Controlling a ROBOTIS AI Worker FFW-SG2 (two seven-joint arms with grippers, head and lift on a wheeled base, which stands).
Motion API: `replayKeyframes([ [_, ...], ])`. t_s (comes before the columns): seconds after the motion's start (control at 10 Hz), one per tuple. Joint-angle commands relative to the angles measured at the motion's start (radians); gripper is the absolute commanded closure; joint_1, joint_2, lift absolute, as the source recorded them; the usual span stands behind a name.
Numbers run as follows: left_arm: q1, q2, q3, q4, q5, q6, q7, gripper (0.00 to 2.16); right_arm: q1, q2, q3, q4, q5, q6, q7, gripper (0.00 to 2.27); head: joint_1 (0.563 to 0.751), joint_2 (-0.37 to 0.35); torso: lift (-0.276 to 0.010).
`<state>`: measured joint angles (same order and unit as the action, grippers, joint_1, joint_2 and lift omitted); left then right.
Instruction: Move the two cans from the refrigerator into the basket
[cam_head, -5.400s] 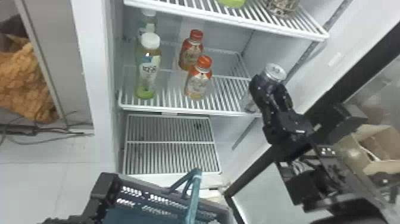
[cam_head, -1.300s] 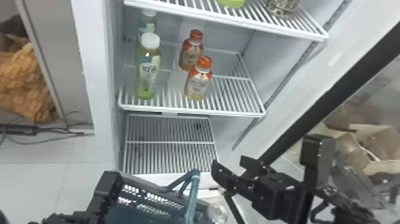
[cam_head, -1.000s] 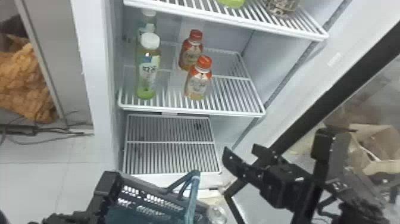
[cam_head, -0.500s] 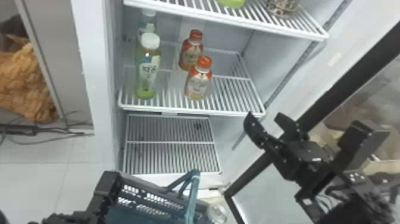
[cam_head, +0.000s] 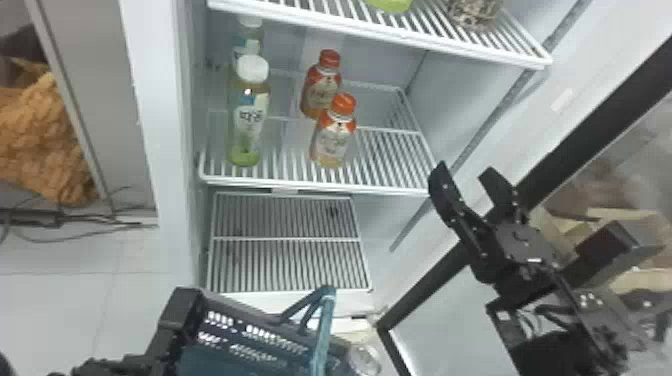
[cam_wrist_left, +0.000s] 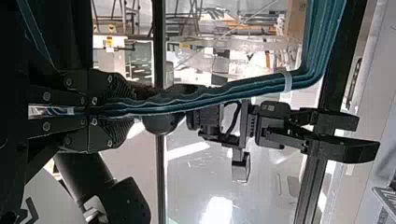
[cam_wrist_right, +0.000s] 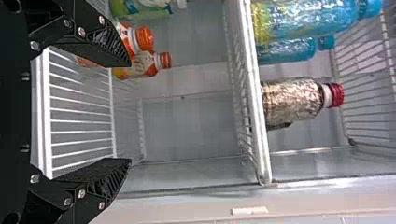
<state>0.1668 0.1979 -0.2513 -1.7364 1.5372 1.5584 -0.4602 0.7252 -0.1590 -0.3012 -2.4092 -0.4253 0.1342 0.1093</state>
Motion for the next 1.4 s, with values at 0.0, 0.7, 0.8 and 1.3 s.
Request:
replayKeyframes([
  [0.0,0.0,0.0,0.0,0.0,0.0,0.013,0.0,1.21,-0.016,0.002,0.022,0.071,0.009,-0.117,0.0,0.32,0.695,-0.35,-0.266],
  [0.7,0.0,0.0,0.0,0.0,0.004,0.013,0.0,1.21,-0.075,0.001,0.098,0.211,0.02,-0.23,0.0,0.32,0.695,-0.35,-0.266],
  [0.8,0.0,0.0,-0.002,0.002,0.006,0.013,0.0,1.21,-0.077,-0.001,0.098,0.211,0.02,-0.23,0.0,0.32,0.695,-0.35,-0.266],
  [1.3,-0.002,0.0,-0.004,0.0,0.008,0.013,0.0,1.21,-0.08,-0.005,0.098,0.211,0.03,-0.235,0.0,0.3,0.695,-0.35,-0.266],
])
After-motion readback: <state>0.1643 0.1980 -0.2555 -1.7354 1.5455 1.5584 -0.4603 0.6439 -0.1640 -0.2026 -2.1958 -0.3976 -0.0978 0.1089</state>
